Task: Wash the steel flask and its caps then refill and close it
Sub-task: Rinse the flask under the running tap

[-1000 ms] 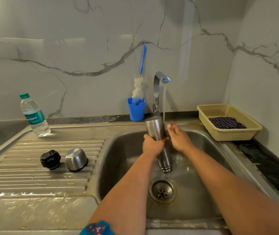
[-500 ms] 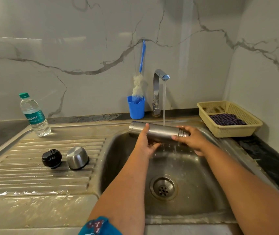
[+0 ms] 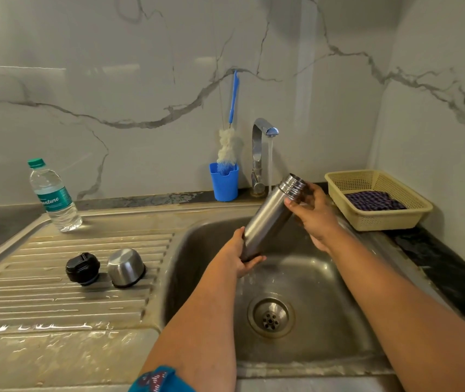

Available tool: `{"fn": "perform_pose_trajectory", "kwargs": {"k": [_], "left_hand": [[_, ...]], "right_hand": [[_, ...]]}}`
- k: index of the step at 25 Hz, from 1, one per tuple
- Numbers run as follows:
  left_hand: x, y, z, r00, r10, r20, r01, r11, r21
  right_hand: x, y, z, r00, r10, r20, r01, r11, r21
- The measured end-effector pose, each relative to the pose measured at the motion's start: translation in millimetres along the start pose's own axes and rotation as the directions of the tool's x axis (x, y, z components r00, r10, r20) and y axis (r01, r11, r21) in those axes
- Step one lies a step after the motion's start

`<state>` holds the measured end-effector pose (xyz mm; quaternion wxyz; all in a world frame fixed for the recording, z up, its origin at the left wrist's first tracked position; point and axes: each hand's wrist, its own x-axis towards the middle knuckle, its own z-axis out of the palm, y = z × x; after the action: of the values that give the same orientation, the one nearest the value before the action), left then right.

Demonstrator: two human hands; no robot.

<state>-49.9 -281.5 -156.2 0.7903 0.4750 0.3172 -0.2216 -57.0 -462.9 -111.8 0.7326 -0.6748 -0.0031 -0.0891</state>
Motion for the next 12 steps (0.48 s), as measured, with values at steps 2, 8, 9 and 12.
{"fn": "perform_pose_trajectory", "kwargs": {"k": [2,8,9,12], "left_hand": [[-1,-5,2,0.998,-0.03,0.048,0.024,0.991,0.133],[-1,-11,-1,0.986,-0.128,0.111,0.057,0.868,0.493],[-3,-11,-3,0.982,-0.146,0.12,0.063,0.852,0.519],[-5,-9,-5,0.962,-0.216,0.167,0.067,0.781,0.62]], "right_hand": [[-4,3,4,0.997,0.053,0.06,-0.056,0.998,0.04],[-6,9,9,0.984,0.162,0.078,-0.156,0.985,-0.078],[-6,11,11,0.974,0.218,0.066,-0.218,0.976,-0.004],[-7,18,12,0.962,0.272,0.0,-0.272,0.962,0.008]]}}
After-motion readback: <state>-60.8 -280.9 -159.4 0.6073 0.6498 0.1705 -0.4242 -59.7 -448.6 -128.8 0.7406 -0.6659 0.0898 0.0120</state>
